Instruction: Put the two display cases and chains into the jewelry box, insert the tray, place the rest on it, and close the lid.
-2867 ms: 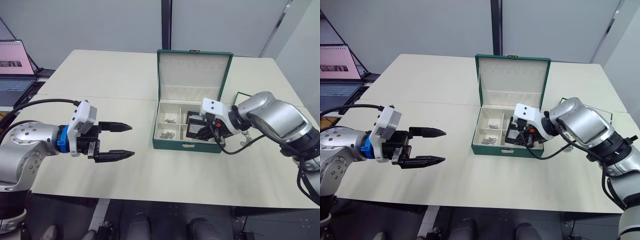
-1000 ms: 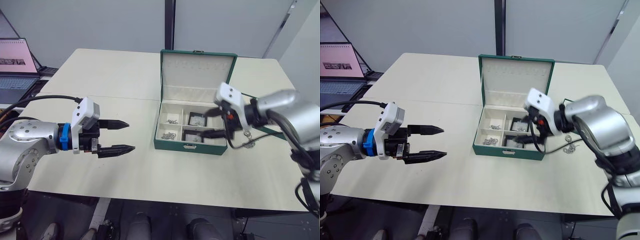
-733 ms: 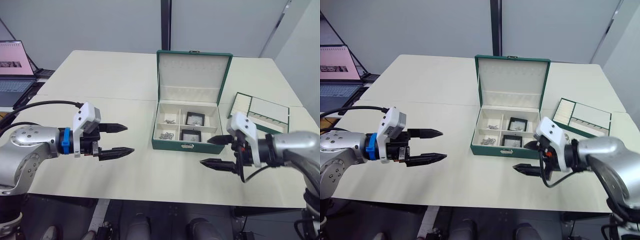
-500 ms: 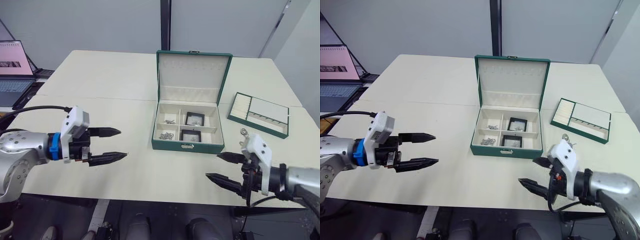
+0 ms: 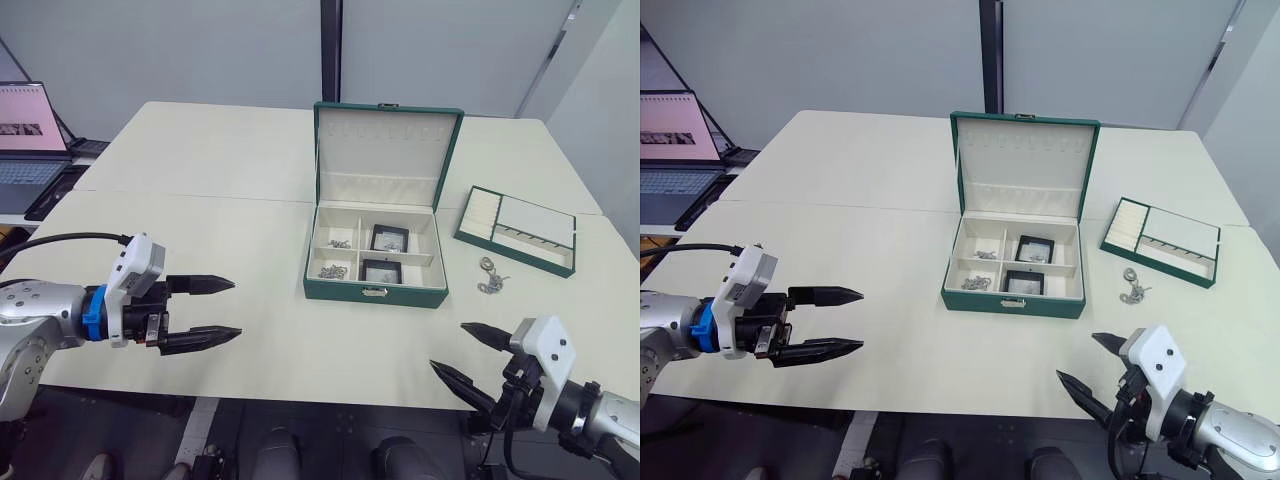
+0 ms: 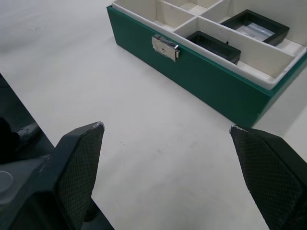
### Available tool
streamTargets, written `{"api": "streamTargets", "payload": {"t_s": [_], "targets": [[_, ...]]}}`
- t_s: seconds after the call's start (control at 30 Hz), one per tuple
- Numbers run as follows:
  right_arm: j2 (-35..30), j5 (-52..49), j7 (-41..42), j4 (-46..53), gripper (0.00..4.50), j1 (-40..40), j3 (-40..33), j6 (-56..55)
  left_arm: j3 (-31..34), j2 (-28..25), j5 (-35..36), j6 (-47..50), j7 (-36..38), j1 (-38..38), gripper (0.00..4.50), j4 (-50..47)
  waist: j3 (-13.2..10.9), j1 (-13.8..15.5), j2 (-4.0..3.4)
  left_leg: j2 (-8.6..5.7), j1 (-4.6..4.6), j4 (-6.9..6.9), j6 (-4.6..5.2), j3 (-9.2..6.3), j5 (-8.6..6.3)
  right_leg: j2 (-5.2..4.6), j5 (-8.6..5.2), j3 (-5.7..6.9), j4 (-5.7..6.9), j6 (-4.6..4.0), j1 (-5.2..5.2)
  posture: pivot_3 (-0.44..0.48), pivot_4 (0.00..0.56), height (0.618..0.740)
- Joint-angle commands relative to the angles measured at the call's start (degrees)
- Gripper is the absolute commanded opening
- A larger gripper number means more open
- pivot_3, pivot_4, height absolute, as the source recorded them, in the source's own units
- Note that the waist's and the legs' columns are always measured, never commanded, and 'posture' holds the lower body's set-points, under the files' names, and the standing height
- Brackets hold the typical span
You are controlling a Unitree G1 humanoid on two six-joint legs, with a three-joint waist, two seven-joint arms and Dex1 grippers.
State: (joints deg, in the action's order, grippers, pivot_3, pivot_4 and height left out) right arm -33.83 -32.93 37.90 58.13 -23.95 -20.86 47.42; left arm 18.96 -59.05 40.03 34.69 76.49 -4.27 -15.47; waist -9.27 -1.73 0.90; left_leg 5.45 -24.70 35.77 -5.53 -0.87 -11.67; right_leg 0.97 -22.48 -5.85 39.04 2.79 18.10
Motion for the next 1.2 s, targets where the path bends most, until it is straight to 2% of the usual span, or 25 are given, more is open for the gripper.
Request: {"api": "streamTargets", "payload": {"t_s": [0.03,0.17,0.27,0.33,0.47,0.63,0.73,0.87,1.2], "targets": [[-2.97,-4.43,0.70,0.09,4.45,1.86,-3.25,1.06,0.10,-2.26,1.43,-0.19,1.27,-4.35,4.50,-1.21,0.00,0.07,0.02,0.00,0.00,0.01,0.00,0.00,0.00,0.00,0.00,0.01,0.00,0.00,0.00,0.000,0.150,0.740],[-10.63,-11.75,0.73,-4.42,4.45,8.51,-8.95,7.96,-2.32,-1.46,4.55,3.01,-0.18,-11.52,4.50,-2.44,0.00,0.03,0.03,-0.02,0.01,0.04,0.00,0.01,0.00,0.00,0.00,-0.01,-0.01,0.00,-0.19,0.000,0.150,0.740],[-16.90,-15.38,0.49,-10.22,4.45,14.99,-10.07,13.19,-4.21,-0.35,5.20,3.68,-0.44,-14.64,4.50,-2.03,-0.01,-0.04,0.01,-0.02,0.02,0.04,0.01,0.02,0.00,0.00,0.00,-0.03,-0.02,0.00,-0.22,0.000,0.150,0.740],[-21.51,-15.36,1.01,-16.66,4.45,20.42,-8.79,15.46,-5.84,0.45,4.79,3.22,-0.16,-16.47,4.50,-1.07,-0.02,-0.04,0.00,-0.01,0.02,0.03,0.01,0.01,0.00,0.01,0.00,-0.03,-0.03,-0.01,-0.21,0.000,0.150,0.740],[-30.49,-9.18,5.26,-28.53,4.45,28.15,-2.51,11.35,-8.04,1.92,4.32,2.62,-0.12,-19.29,4.50,0.13,-0.07,0.07,-0.02,-0.05,0.00,0.12,0.02,0.06,0.00,-0.01,0.01,-0.08,-0.05,-0.01,-0.18,0.000,0.150,0.740],[-36.86,-2.43,14.07,-45.32,4.45,38.35,7.90,4.43,-8.45,2.55,4.81,3.07,-0.44,-19.77,4.50,-0.19,-0.08,0.02,-0.04,-0.02,-0.01,0.12,0.03,0.10,-0.01,-0.01,0.01,-0.11,-0.06,-0.01,-0.14,0.000,0.150,0.740],[-37.30,4.37,18.82,-55.54,4.45,45.97,15.60,-2.77,-7.93,2.51,5.26,3.44,-0.77,-19.29,4.50,-0.78,-0.13,-0.16,-0.11,0.00,0.00,0.15,0.03,0.10,-0.01,-0.01,0.01,-0.12,-0.04,-0.01,-0.12,0.000,0.150,0.740],[-34.73,12.88,23.37,-68.40,4.45,55.46,24.04,-10.26,-6.79,2.40,5.73,3.75,-1.72,-18.42,4.50,-1.51,-0.22,-0.16,-0.27,0.00,0.00,0.17,0.03,0.15,0.00,-0.01,0.01,-0.15,0.00,-0.02,-0.04,0.000,0.150,0.740],[-24.81,27.71,28.27,-97.57,4.45,69.88,32.78,-27.61,-3.42,1.75,7.96,5.46,-4.23,-14.84,4.50,-5.05,-0.28,-0.16,-0.36,0.01,0.00,0.22,0.00,0.23,0.01,-0.04,0.01,-0.19,-0.01,-0.02,-0.04,0.000,0.150,0.740]]}}
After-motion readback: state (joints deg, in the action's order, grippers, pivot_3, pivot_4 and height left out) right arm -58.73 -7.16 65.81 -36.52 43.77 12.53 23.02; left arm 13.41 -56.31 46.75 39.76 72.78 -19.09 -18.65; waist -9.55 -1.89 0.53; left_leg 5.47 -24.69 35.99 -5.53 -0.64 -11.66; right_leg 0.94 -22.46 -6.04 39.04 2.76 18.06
